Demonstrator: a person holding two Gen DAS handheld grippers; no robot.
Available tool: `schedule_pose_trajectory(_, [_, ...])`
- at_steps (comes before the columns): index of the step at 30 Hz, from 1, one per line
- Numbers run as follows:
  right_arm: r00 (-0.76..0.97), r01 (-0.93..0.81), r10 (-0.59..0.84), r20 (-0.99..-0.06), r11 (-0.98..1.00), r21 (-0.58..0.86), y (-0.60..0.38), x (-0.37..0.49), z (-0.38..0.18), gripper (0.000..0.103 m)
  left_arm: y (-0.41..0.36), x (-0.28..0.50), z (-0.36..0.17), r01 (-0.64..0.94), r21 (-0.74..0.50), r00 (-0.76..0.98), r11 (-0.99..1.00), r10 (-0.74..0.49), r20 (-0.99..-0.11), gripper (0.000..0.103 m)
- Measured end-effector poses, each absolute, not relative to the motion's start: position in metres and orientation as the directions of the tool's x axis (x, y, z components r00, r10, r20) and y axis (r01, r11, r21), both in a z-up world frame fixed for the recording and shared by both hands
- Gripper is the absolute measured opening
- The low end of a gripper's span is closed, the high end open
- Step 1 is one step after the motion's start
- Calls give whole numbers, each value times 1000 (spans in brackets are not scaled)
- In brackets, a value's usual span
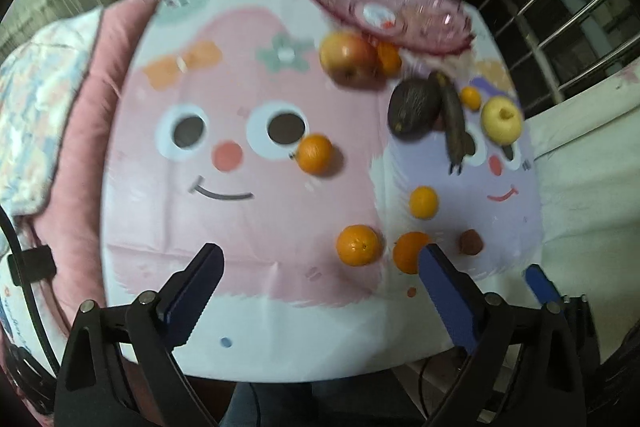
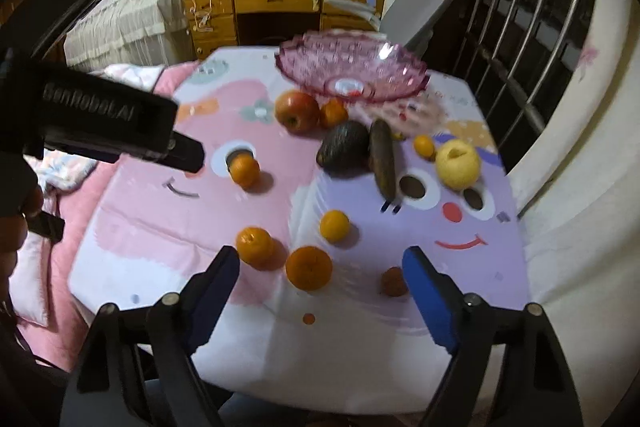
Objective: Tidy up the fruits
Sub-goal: 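Grasp an orange with the left gripper while the right gripper grasps another orange, then carry both oranges over the pink bowl and open both grippers to drop them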
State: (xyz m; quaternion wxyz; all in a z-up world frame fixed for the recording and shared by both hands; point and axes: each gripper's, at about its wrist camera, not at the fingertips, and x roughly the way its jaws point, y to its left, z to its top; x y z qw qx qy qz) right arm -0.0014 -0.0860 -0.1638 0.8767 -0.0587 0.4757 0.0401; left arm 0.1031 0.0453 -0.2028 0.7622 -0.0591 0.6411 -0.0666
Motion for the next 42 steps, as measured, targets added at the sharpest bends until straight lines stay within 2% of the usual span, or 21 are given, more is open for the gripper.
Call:
schedule_pose_trajectory(2, [515, -138, 18, -857, 988, -62, -86, 4, -188, 76, 38, 109, -228, 26, -185, 115, 982, -187, -976, 94])
schedule_pose_trajectory(4, [487, -151, 25, -873, 987, -56, -86, 8, -207, 70, 33, 112, -252, 20, -203, 48, 979, -204, -978, 87])
schedule_pose_trajectory(6, [459, -166, 29, -888, 985, -54, -85, 12, -223, 62, 26, 114, -274, 6, -224, -9, 975, -224, -975, 85])
schedule_pose_trajectory(10, [447, -207, 40, -894, 977, -60, -83, 18, -243, 58, 16, 116, -300, -8, -242, -75, 970, -242, -967, 74])
schedule_pose_trajectory(12, [447, -224, 49, -893, 973, -58, -84, 22, -248, 55, 11, 116, -309, -8, -247, -102, 969, -246, -964, 62])
schedule_pose_trajectory(15, [424, -241, 70, -903, 970, -38, -82, 27, -256, 47, 7, 119, -317, -17, -268, -129, 963, -268, -955, 59])
schedule_pose_trajectory(17, [416, -252, 94, -904, 968, -16, -82, 30, -259, 47, 4, 121, -317, -16, -279, -133, 960, -279, -951, 56])
schedule_pose_trajectory(21, [407, -272, 117, -906, 962, 2, -81, 36, -261, 45, -1, 128, -318, -16, -334, -142, 942, -333, -932, 38])
schedule_pose_trajectory(28, [371, -307, 141, -918, 952, 22, -82, 48, -254, 44, 1, 137, -306, -10, -324, -126, 946, -323, -938, 36])
schedule_pose_trajectory(35, [387, -334, 202, -900, 940, 68, -86, 78, -211, 44, 16, 167, -234, 57, -346, 14, 937, -347, -938, 36])
schedule_pose_trajectory(42, [515, -327, 256, -818, 941, 89, -96, 133, -156, 44, 32, 212, -172, 73, -370, 201, 926, -377, -904, 37])
